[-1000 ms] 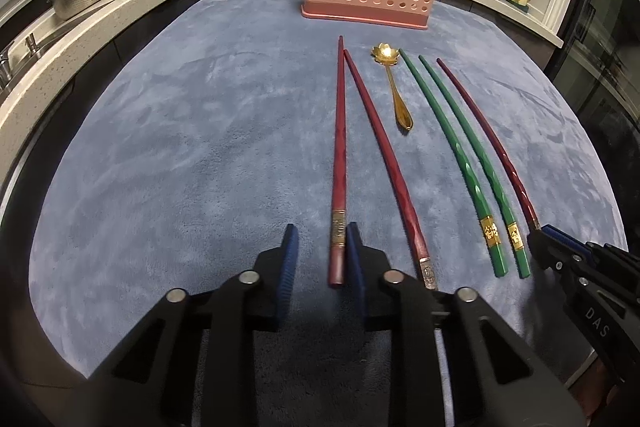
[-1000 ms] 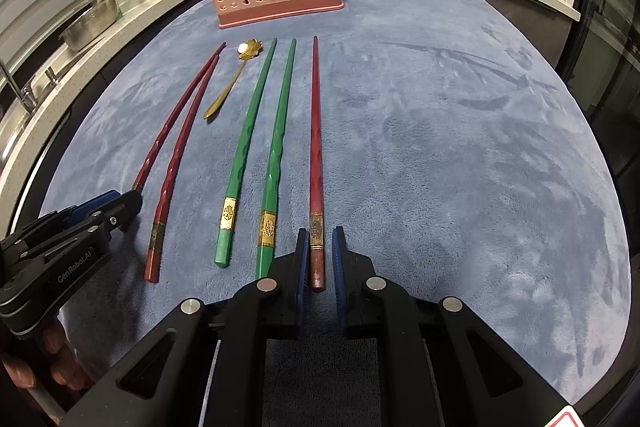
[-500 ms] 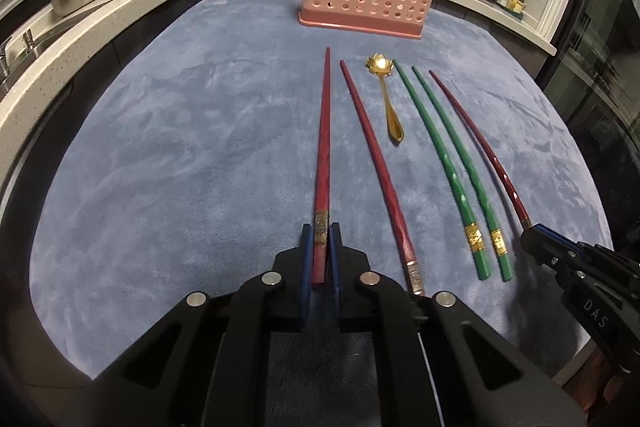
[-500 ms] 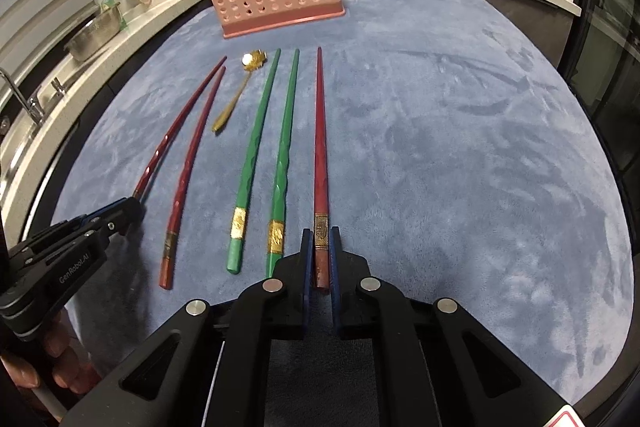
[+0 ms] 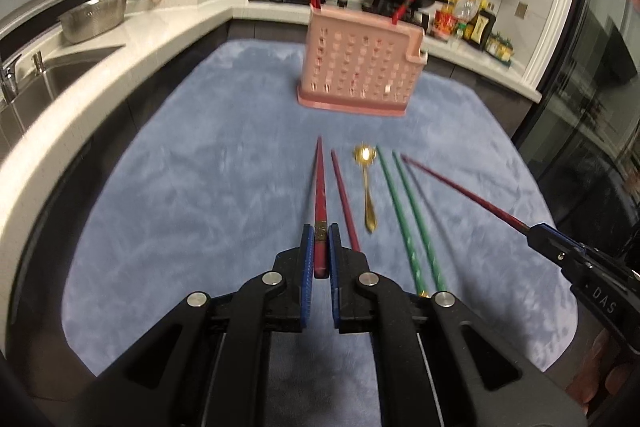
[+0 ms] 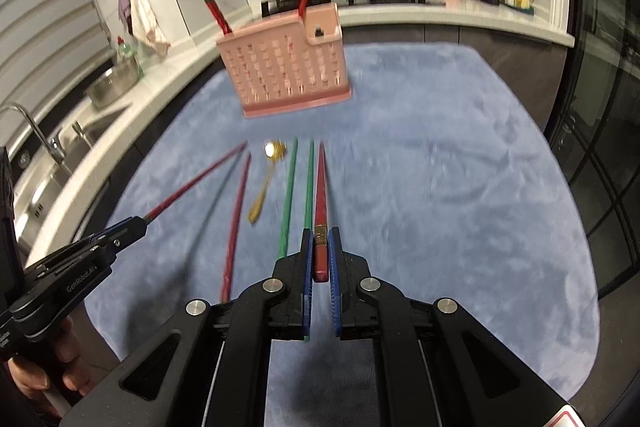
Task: Organize utensils
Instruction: 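Lift both chopsticks and lower them into the pink holder, then open both tools to release the chopsticks into the holder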
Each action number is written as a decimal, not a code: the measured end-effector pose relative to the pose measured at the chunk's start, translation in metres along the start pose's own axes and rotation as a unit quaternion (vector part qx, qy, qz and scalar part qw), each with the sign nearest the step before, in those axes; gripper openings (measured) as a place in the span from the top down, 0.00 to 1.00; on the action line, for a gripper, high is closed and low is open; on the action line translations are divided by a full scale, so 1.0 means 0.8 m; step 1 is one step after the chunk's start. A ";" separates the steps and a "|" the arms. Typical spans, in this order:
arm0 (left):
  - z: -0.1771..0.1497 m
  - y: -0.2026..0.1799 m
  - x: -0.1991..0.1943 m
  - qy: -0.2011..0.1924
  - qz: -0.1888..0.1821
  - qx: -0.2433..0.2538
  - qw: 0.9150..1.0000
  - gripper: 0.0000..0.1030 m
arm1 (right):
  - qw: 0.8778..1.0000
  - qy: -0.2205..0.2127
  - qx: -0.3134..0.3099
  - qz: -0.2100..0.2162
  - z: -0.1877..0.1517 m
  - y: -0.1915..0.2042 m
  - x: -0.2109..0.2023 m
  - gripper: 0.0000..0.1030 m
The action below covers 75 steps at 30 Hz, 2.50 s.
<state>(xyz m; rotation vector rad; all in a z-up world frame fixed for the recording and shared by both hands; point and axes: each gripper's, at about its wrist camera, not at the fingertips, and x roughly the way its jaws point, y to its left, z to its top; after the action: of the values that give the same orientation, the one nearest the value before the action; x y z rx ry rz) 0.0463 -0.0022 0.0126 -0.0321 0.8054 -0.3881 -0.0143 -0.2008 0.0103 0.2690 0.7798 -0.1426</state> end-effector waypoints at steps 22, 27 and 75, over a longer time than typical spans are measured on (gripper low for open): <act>0.149 0.004 -0.025 -0.103 0.023 0.016 0.994 0.93 | 0.995 -0.098 0.008 0.001 0.141 -0.017 -0.038 0.93; 0.177 0.004 -0.028 -0.118 0.019 0.014 0.993 0.93 | 0.994 -0.105 0.007 0.006 0.154 -0.014 -0.038 0.93; 0.378 -0.023 0.059 -0.204 -0.003 0.013 0.979 0.93 | 0.989 -0.118 0.048 0.075 0.385 0.003 0.121 0.93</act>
<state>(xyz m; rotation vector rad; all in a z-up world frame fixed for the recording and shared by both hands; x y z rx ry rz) 0.2843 -0.0719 0.1935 -0.0864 0.3944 -0.3819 0.2619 -0.2907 0.1509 0.3946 0.5154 -0.0677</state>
